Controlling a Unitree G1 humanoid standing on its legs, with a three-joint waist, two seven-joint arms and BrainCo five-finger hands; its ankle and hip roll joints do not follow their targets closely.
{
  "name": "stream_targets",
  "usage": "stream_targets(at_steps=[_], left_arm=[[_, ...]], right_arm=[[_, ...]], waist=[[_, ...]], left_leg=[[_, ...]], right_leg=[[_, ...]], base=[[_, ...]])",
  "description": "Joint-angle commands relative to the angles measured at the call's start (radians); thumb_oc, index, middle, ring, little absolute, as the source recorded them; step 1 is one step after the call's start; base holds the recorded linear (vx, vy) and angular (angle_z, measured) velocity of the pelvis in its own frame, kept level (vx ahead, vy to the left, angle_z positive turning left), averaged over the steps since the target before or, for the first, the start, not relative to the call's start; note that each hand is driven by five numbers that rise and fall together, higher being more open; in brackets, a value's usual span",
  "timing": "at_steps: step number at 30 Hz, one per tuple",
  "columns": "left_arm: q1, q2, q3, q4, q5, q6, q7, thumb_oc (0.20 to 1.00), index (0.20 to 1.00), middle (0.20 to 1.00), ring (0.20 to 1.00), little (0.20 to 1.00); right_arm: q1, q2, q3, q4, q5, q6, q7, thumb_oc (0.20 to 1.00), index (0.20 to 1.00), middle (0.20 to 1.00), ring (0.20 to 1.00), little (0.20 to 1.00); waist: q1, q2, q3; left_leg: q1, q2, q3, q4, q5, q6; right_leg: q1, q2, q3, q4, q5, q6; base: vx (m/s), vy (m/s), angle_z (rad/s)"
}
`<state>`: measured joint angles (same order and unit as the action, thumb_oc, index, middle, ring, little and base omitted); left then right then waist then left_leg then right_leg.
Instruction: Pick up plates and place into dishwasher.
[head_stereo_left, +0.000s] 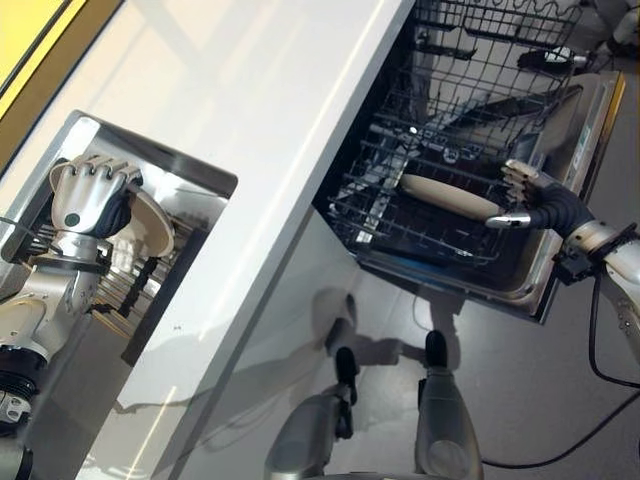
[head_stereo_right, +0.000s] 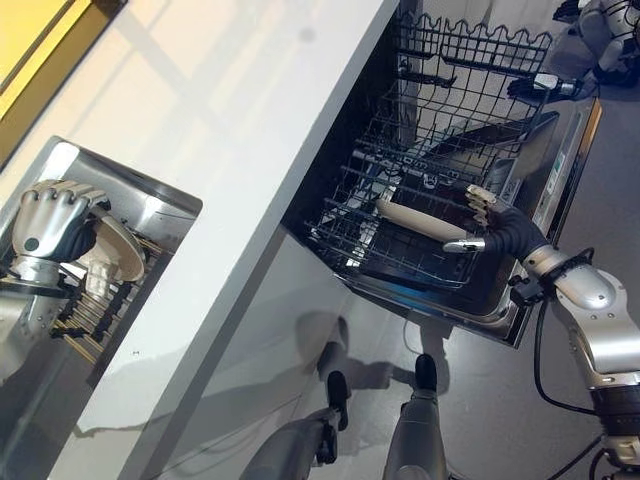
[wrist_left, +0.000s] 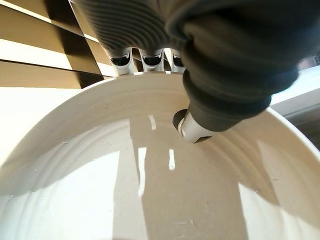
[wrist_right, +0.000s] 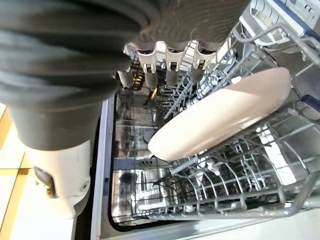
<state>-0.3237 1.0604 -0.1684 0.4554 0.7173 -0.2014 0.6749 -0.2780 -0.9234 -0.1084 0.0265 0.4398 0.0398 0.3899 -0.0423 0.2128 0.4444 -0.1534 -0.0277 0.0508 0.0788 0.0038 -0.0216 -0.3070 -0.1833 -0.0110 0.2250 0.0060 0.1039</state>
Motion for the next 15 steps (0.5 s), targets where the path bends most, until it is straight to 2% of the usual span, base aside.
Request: stream_targets(at_steps=[1, 3, 9, 13, 15], left_arm=[[0.074, 0.001, 0.027, 0.044, -0.013, 0.074, 0.053, 0.2, 0.2, 0.2, 0.2, 0.2], [0.082, -0.001, 0.057, 0.05, -0.046, 0.148, 0.148, 0.2, 0.2, 0.2, 0.2, 0.2], [0.105, -0.075, 0.195, 0.076, -0.058, 0.217, 0.389, 0.2, 0.2, 0.2, 0.2, 0.2], [0.1, -0.105, 0.235, 0.072, -0.052, 0.24, 0.446, 0.2, 0.2, 0.2, 0.2, 0.2], [0.085, -0.126, 0.254, 0.069, -0.076, 0.286, 0.506, 0.2, 0.2, 0.2, 0.2, 0.2]], right_arm=[[0.0, -0.021, -0.039, -0.051, 0.025, -0.026, -0.003, 1.0, 1.0, 1.0, 1.0, 1.0], [0.011, -0.014, -0.041, -0.054, 0.025, -0.031, -0.007, 1.0, 1.0, 1.0, 1.0, 1.0], [0.058, 0.019, -0.067, -0.06, 0.016, -0.047, -0.007, 1.0, 1.0, 1.0, 1.0, 1.0], [0.055, 0.029, -0.062, -0.063, 0.014, -0.033, -0.008, 1.0, 1.0, 1.0, 1.0, 1.0], [0.051, 0.032, -0.056, -0.072, 0.016, -0.02, -0.009, 1.0, 1.0, 1.0, 1.0, 1.0]], waist=[[0.004, -0.079, -0.072], [0.008, -0.085, -0.079], [0.021, -0.108, -0.105], [0.023, -0.115, -0.121], [0.021, -0.121, -0.134]], left_leg=[[-0.05, -0.035, -0.041, 0.024, 0.012, -0.009], [-0.044, -0.034, -0.043, 0.021, 0.011, -0.009], [-0.02, -0.033, -0.053, 0.014, 0.007, -0.008], [-0.009, -0.029, -0.056, 0.009, 0.005, -0.009], [-0.004, -0.027, -0.056, 0.004, 0.004, -0.011]], right_leg=[[0.027, -0.068, -0.031, -0.036, 0.019, 0.023], [0.035, -0.068, -0.036, -0.038, 0.015, 0.023], [0.061, -0.072, -0.053, -0.035, 0.004, 0.02], [0.067, -0.071, -0.055, -0.032, -0.001, 0.018], [0.067, -0.067, -0.051, -0.032, -0.004, 0.017]], base=[[-0.02, -0.004, -0.04], [0.0, 0.0, 0.0], [0.01, -0.007, 0.02], [0.03, -0.002, 0.11], [0.0, 0.0, 0.0]])
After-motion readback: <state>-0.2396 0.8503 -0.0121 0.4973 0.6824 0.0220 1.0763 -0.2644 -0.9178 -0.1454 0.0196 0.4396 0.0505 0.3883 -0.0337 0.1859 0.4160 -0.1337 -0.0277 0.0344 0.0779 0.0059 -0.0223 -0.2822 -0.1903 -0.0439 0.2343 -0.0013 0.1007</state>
